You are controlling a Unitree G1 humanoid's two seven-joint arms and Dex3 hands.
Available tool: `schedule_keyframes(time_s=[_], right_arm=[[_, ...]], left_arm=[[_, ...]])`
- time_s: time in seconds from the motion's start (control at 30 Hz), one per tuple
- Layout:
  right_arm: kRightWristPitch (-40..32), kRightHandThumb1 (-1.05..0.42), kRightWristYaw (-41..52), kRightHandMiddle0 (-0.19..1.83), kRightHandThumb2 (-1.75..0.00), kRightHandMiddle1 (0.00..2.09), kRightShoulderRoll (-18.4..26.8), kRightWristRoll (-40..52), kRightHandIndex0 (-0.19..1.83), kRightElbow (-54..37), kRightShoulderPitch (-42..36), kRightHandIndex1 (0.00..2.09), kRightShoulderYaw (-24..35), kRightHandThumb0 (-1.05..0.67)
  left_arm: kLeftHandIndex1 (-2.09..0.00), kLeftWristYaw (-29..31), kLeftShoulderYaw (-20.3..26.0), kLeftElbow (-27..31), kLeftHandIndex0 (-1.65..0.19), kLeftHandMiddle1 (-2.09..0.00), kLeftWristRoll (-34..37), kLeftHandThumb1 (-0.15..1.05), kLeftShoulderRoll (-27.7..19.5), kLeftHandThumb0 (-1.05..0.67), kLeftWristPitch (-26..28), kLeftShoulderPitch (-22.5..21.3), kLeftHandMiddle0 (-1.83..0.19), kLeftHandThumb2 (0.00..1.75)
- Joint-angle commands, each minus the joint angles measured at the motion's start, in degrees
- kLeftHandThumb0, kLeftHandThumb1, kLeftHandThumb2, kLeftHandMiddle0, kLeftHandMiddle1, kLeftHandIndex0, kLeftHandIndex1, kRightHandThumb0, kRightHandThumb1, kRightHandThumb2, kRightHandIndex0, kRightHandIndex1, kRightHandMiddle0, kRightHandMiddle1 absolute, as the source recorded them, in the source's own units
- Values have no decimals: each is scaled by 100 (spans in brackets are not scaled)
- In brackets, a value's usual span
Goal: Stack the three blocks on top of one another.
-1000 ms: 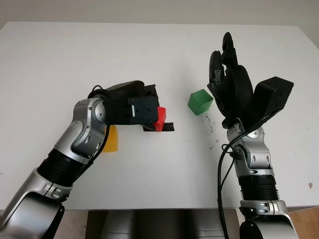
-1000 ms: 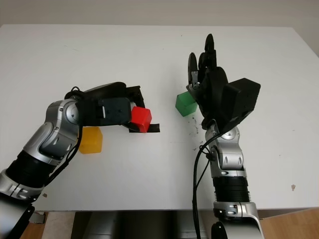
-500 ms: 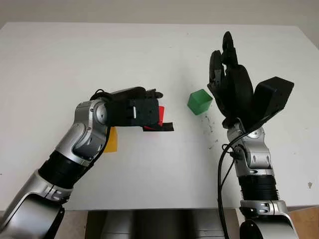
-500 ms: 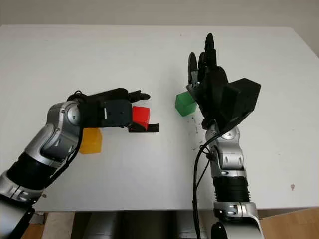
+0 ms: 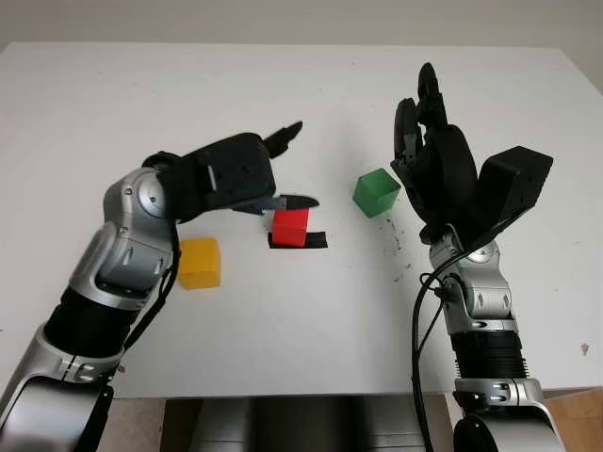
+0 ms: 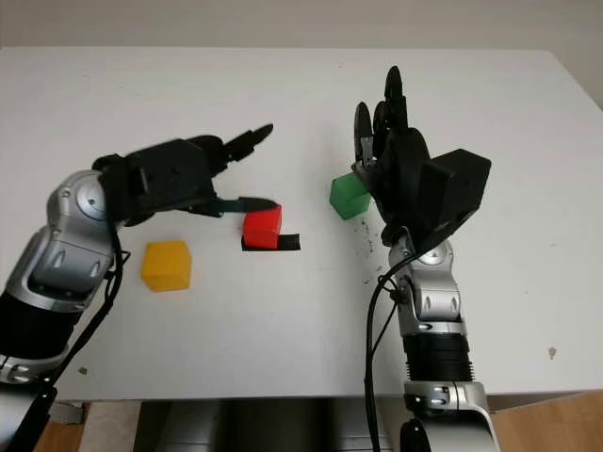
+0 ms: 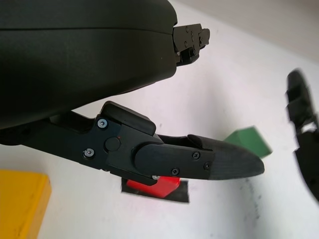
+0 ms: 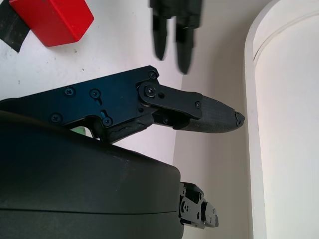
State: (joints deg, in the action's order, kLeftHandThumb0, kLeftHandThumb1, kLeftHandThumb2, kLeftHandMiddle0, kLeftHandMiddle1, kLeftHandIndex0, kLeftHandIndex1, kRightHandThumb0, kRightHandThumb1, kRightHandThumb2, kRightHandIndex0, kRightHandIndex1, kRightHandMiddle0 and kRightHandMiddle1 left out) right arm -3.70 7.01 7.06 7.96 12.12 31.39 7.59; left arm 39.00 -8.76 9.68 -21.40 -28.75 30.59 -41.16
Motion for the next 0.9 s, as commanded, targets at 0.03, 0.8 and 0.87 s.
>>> schedule_keyframes(time_s=[0.03, 0.8, 0.87], right_arm=[[-1, -105, 21, -19, -63, 0, 108, 8, -19, -66, 59, 0, 36, -64], [-68, -105, 157, -19, -61, 0, 131, 52, -19, 31, 166, 0, -23, -64], [-83, -105, 201, -19, -63, 0, 185, 25, -19, -18, 151, 0, -49, -64]], left_arm=[[-6, -267, 458, 236, 14, -5, 311, 105, -3, -87, -3, 92, 15, 41], [-8, 407, 1868, 633, -24, -4, 901, 97, -2858, -75, -1762, 2009, 10, 5], [-8, 500, 1881, 565, -25, -3, 872, 97, -3053, -77, -2038, 2138, 12, 5]])
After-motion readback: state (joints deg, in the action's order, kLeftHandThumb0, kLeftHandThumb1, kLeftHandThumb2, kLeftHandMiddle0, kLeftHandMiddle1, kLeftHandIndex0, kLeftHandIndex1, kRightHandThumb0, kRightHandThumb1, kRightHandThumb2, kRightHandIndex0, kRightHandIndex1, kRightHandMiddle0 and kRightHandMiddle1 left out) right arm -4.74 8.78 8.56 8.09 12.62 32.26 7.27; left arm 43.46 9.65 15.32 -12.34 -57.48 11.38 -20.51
